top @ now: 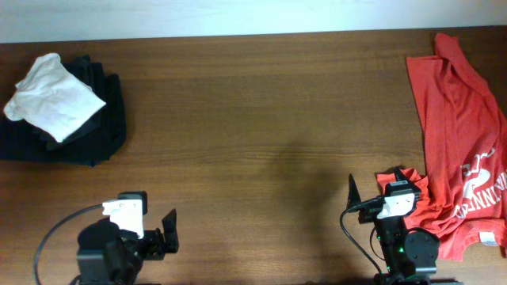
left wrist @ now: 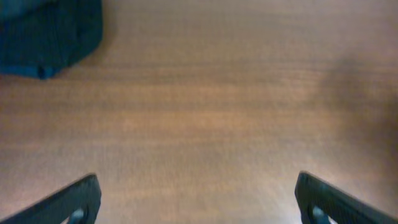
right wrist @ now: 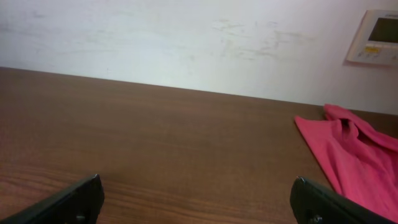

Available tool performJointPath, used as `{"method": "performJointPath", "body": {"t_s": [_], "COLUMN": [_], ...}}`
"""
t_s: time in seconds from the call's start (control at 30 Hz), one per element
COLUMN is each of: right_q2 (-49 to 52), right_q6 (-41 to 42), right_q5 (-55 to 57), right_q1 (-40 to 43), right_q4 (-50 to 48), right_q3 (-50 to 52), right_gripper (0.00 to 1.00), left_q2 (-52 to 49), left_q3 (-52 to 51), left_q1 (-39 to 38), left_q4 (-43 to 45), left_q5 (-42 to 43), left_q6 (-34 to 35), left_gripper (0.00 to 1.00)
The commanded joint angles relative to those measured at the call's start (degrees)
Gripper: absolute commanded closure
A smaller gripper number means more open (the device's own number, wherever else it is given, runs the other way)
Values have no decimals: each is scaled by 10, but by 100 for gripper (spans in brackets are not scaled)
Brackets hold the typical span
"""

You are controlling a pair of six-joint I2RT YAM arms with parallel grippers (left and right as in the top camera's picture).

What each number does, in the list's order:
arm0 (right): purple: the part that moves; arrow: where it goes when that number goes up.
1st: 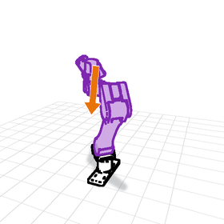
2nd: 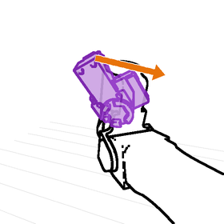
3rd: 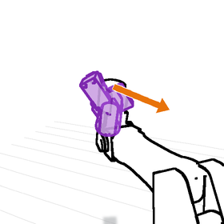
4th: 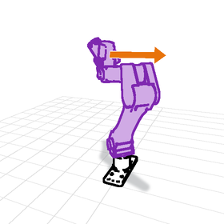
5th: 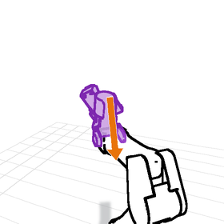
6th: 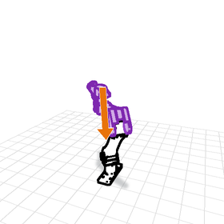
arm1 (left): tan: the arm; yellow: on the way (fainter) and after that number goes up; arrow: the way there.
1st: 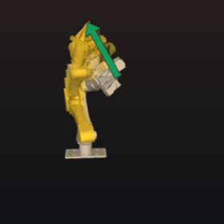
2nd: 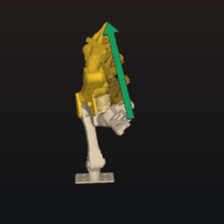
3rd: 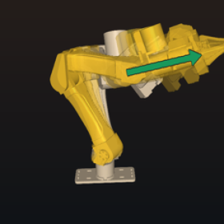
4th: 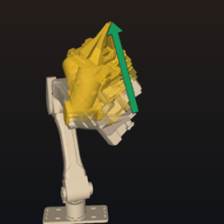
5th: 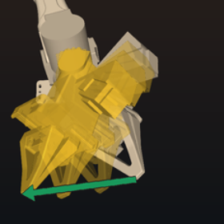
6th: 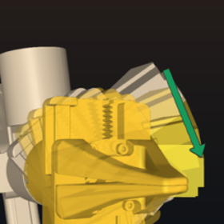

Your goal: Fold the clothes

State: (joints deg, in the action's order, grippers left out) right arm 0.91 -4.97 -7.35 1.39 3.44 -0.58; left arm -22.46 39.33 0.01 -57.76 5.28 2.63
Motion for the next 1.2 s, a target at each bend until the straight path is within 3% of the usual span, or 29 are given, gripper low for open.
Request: {"method": "performJointPath", "body": {"t_s": [0.0, 0.23, 0.43, 0.57, 0.63, 1.17], "right_q2": [-6, -6, -6, -6, -6, -6], "right_q6": [-4, -4, -4, -4, -4, -4], "right_q5": [3, 3, 3, 3, 3, 3], "right_q1": [-4, -4, -4, -4, -4, -4], "right_q4": [4, 4, 4, 4, 4, 4], "right_q3": [3, 3, 3, 3, 3, 3], "right_gripper": [1, 1, 1, 1, 1, 1], "left_q2": [73, 182, 223, 222, 222, 222], "left_q3": [-106, -280, -390, -388, -388, -388], "left_q1": [-5, -28, -30, -30, -30, -30], "left_q4": [94, 329, 588, 585, 527, 530], "left_q5": [-33, -53, -50, -68, -65, -61], "left_q6": [3, 3, 3, -18, -19, -18], "left_gripper": [1, 1, 1, 1, 1, 1]}}
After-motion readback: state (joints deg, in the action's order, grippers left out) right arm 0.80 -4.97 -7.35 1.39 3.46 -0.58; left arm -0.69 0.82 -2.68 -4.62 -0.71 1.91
